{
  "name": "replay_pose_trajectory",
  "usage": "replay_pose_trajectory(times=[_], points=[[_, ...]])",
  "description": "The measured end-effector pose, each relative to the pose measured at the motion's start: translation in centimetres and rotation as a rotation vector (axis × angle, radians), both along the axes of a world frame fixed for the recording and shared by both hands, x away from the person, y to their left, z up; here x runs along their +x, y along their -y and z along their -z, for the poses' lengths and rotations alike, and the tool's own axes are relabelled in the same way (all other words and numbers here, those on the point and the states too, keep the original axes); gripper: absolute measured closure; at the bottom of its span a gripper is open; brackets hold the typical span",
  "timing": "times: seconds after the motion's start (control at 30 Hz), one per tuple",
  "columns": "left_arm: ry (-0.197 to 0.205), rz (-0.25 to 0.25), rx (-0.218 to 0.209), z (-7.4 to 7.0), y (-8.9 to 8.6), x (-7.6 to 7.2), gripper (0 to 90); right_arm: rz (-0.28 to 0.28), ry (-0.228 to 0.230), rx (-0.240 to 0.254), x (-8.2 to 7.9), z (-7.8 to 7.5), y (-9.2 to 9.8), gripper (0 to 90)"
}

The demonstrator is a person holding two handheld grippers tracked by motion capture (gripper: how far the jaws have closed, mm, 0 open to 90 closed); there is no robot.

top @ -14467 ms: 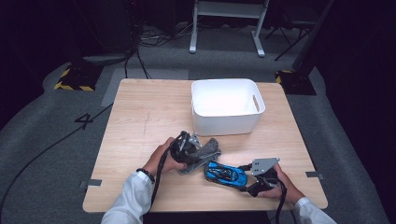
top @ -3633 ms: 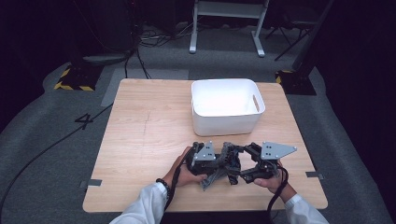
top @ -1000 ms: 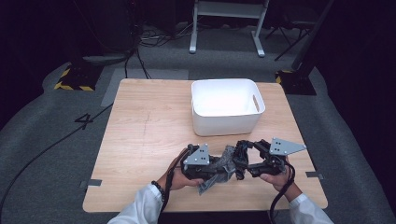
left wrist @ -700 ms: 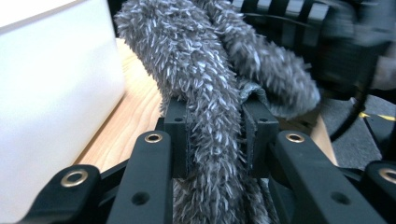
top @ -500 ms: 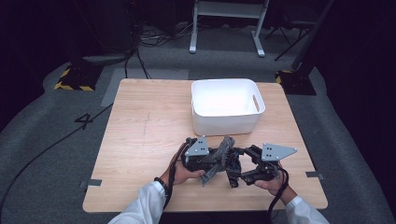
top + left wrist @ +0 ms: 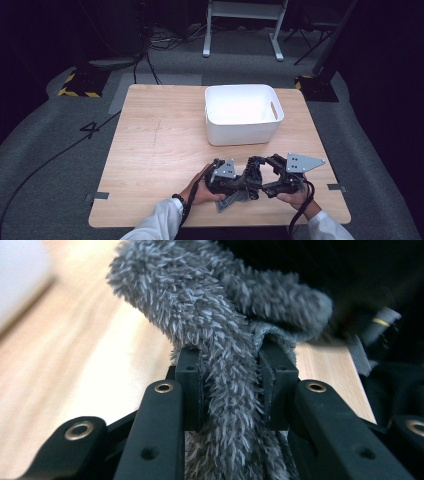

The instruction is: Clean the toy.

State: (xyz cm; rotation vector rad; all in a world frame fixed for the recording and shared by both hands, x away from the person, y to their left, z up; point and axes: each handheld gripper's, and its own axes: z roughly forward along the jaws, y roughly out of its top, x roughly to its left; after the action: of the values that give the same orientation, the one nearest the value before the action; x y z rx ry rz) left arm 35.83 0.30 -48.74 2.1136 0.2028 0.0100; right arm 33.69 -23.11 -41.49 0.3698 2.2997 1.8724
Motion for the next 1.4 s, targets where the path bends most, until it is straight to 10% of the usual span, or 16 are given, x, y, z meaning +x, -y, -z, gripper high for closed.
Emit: replay_pose_trajectory(times=[0.3,0.63,0.97,1.4], points=[[0.007,0.086,0.000,-1.1,-0.2,-1.2,68.8,0.104,0.016,-0.019,1.2,0.2,1.8,25.5],[0.087,0.007,-0.125,-4.5,-3.3,-1.7,68.7,0.111,-0.024,-0.019,1.8,0.8,2.0,25.4],[0.093,-0.099,-0.142,-4.5,-3.9,-0.2,68.5,0.029,-0.040,0.008,1.0,0.8,0.9,25.4],[0.123,-0.139,-0.258,-6.6,-6.0,-0.5,69.4,0.005,-0.027,-0.119,0.7,2.1,-0.9,25.5]])
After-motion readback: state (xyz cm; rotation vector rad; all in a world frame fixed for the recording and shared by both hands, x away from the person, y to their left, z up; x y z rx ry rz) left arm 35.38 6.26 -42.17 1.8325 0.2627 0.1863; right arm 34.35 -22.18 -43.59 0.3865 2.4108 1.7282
